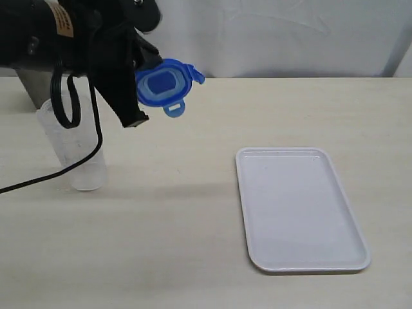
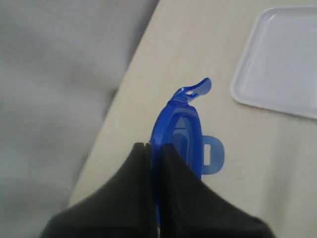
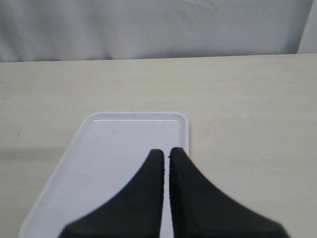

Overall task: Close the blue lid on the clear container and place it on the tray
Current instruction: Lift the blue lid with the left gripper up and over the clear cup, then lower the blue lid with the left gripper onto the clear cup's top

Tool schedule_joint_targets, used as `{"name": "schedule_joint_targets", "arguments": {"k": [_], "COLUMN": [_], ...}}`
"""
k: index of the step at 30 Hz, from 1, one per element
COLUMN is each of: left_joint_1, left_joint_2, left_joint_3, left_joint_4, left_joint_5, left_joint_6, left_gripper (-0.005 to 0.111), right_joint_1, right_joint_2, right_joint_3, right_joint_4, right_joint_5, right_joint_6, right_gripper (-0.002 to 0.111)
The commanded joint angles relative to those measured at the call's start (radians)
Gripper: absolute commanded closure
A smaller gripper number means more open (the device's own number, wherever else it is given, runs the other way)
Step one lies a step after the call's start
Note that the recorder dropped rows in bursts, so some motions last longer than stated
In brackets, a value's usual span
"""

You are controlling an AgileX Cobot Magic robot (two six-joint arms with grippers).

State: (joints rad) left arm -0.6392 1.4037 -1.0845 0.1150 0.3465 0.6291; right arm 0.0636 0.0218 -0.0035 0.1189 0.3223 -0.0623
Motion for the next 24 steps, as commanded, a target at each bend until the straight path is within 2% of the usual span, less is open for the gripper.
{"name": "schedule_joint_targets", "arguments": {"k": [1,4,8,13,18,24], "left_joint_1": [0.013,0.065,0.209,0.305,0.337,0.324], "left_joint_2": [-0.006,-0.006,-0.004,0.020,0.046,0.050], "left_joint_3": [-0.011,-0.011,-0.011,-0.011,-0.011,-0.011], "left_joint_4": [0.257,0.341,0.372,0.482,0.686,0.689], "left_joint_5": [-0.127,-0.172,-0.246,-0.267,-0.144,-0.092], "left_joint_6": [-0.001,-0.003,-0.005,-0.001,-0.001,-0.057], "left_gripper": [0.107,0.107,0.107,0.107,0.107,0.107], "right_joint_1": [0.004,0.004,0.004,0.004,0.004,0.004], "right_joint_2": [0.001,0.001,0.001,0.001,0.001,0.001], "right_joint_3": [0.004,0.004,0.004,0.004,0.004,0.004], "right_joint_4": [-0.001,-0.001,-0.001,-0.001,-0.001,-0.001], "right_joint_5": [-0.004,-0.004,-0.004,-0.004,-0.004,-0.004], "right_joint_6": [0.002,0.002,0.002,0.002,0.002,0.002], "right_gripper": [0.104,0.104,0.104,0.104,0.104,0.104]}}
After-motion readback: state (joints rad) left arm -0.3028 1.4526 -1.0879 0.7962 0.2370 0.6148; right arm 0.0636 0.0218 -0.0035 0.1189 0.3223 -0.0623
